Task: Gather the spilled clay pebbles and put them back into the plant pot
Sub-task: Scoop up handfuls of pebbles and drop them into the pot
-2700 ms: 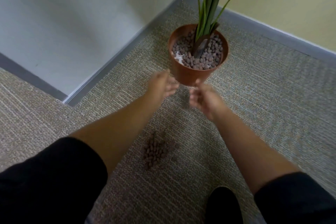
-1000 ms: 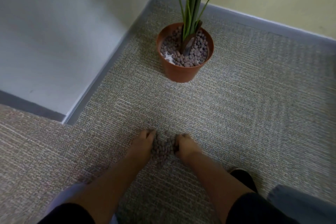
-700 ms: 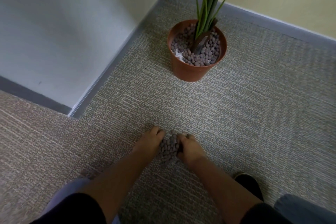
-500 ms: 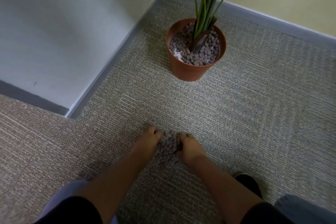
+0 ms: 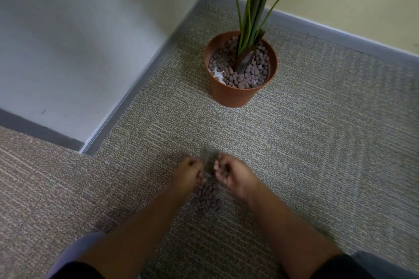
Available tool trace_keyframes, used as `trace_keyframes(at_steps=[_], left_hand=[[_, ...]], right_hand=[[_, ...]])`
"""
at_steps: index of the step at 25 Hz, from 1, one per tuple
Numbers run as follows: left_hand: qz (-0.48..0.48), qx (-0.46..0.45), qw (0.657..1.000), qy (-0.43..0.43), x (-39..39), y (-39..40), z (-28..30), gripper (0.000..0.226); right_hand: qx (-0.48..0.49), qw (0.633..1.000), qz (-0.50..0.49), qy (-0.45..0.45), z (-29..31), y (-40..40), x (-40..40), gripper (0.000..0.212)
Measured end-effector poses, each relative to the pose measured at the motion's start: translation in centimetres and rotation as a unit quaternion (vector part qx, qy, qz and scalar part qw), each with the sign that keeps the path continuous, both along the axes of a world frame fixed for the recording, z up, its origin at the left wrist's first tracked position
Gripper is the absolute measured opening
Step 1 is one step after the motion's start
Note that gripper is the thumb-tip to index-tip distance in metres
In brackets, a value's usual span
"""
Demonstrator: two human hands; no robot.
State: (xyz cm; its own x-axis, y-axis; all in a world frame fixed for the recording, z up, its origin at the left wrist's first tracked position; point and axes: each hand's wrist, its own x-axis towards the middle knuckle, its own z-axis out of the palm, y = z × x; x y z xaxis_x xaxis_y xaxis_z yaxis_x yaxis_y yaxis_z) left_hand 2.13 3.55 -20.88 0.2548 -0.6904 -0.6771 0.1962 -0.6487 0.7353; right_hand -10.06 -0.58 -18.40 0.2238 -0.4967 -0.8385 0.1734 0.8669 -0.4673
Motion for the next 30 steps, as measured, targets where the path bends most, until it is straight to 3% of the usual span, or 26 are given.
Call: trace_keyframes(at_steps=[3, 7, 9, 12, 15, 18, 20, 22, 24, 25, 27, 28, 30], left_hand=[[0.136, -0.067, 0.965, 0.215, -1.2, -4.0, 4.0, 0.022], [0.26, -0.115, 0.9, 0.33, -1.3, -11.8, 10.7, 0.017], [0.24, -0.126, 0.896, 0.353, -1.3, -15.2, 13.1, 0.028], [0.186, -0.119, 0.896, 0.385, -1.4, -17.9, 14.6, 0.06], [0.157, -0.125, 0.901, 0.384, -1.5, -18.2, 14.4, 0.064], [0.101, -0.112, 0.927, 0.344, -0.8, -17.2, 13.5, 0.064], [0.022, -0.1, 0.961, 0.257, 0.0, -15.6, 13.0, 0.052], [-0.051, -0.077, 0.99, 0.108, 0.4, -13.2, 12.0, 0.034], [-0.145, -0.022, 0.986, -0.075, 0.7, -9.9, 10.1, 0.023], [-0.219, 0.008, 0.961, -0.171, 0.9, -8.0, 8.8, 0.024], [-0.41, 0.08, 0.839, -0.348, 1.3, -3.8, 6.0, 0.035], [-0.495, 0.127, 0.773, -0.375, 1.5, -1.7, 4.5, 0.039], [-0.59, 0.29, 0.712, -0.246, 1.4, 2.6, 1.9, 0.039]], right_hand=[[-0.044, 0.985, -0.103, -0.134, 3.4, -4.0, 0.9, 0.021], [-0.081, 0.955, -0.212, -0.192, 8.2, -10.6, 0.5, 0.033], [-0.104, 0.954, -0.213, -0.184, 9.8, -13.4, 0.0, 0.043], [-0.105, 0.954, -0.206, -0.19, 10.3, -15.6, -0.4, 0.066], [-0.108, 0.952, -0.198, -0.209, 9.8, -15.9, -0.9, 0.074], [-0.147, 0.957, -0.165, -0.187, 8.9, -14.9, -1.1, 0.073], [-0.25, 0.954, -0.151, -0.058, 7.1, -12.8, -1.3, 0.058], [-0.356, 0.917, -0.11, 0.14, 4.8, -9.2, -1.9, 0.033], [-0.399, 0.883, 0.037, 0.245, 2.0, -5.1, -3.2, 0.024], [-0.39, 0.869, 0.143, 0.269, 0.6, -3.0, -4.0, 0.024], [-0.353, 0.807, 0.363, 0.305, -1.6, 0.5, -5.4, 0.028], [-0.351, 0.751, 0.461, 0.316, -2.2, 1.8, -5.8, 0.029], [-0.369, 0.608, 0.64, 0.291, -2.5, 3.9, -5.3, 0.041]])
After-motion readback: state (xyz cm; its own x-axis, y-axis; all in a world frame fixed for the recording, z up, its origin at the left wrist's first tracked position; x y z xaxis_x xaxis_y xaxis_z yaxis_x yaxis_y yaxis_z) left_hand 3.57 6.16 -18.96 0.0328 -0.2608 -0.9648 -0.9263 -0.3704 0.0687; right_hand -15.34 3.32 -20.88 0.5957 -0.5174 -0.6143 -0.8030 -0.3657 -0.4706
